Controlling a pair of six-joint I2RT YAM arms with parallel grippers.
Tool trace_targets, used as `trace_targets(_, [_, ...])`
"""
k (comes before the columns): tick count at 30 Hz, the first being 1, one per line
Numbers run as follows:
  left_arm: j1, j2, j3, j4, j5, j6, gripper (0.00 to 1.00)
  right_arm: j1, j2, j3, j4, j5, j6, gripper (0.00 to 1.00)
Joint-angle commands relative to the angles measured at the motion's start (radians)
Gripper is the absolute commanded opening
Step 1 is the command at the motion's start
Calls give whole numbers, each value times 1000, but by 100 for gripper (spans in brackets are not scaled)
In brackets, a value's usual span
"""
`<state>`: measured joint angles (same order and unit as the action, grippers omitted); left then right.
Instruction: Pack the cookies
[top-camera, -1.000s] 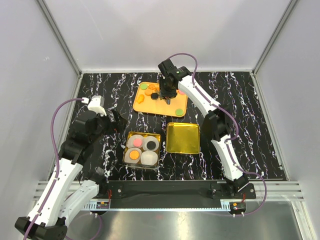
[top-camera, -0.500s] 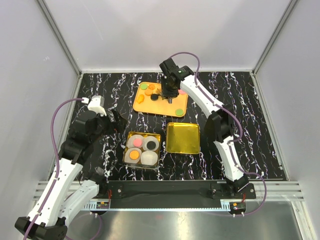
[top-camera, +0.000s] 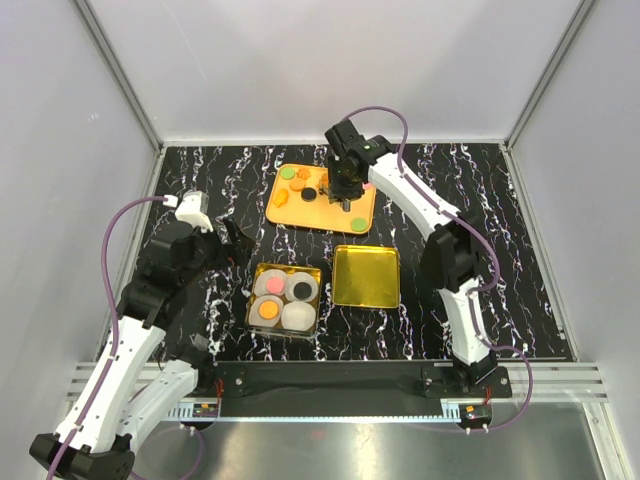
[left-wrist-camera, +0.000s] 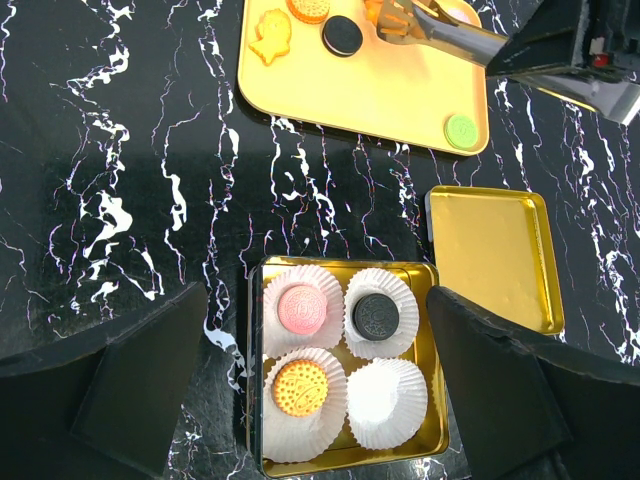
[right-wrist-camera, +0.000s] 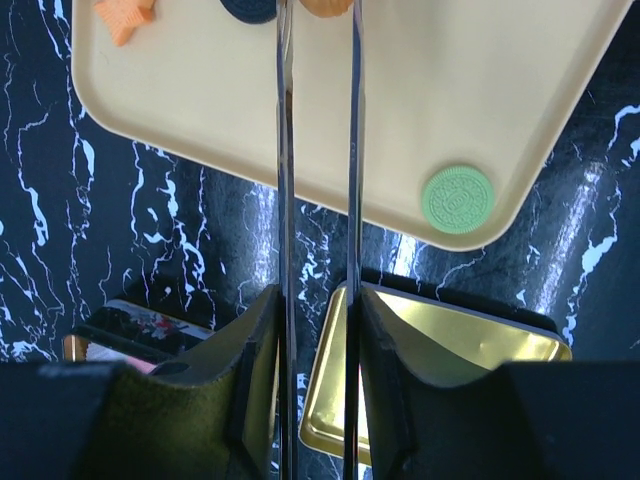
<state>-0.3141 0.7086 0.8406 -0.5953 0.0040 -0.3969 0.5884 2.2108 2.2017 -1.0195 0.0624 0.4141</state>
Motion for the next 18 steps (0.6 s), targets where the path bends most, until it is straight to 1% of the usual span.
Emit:
trace_targets(1, [6,-8,-3,51,10,-3,99,11,-144,-57,71,2,-18,39])
trace_targets(10, [6,-9,-2,48,2,-3,99,16,-330,-266,130,-59,-23,39])
trace_targets(11, [6,-9,-1,48,4,-3,99,19,-348,-283,133,-84,-23,39])
trace_targets(18, [6,-6,-1,46,-1,-3,99,68,-500,-422,114,-131,-17,40])
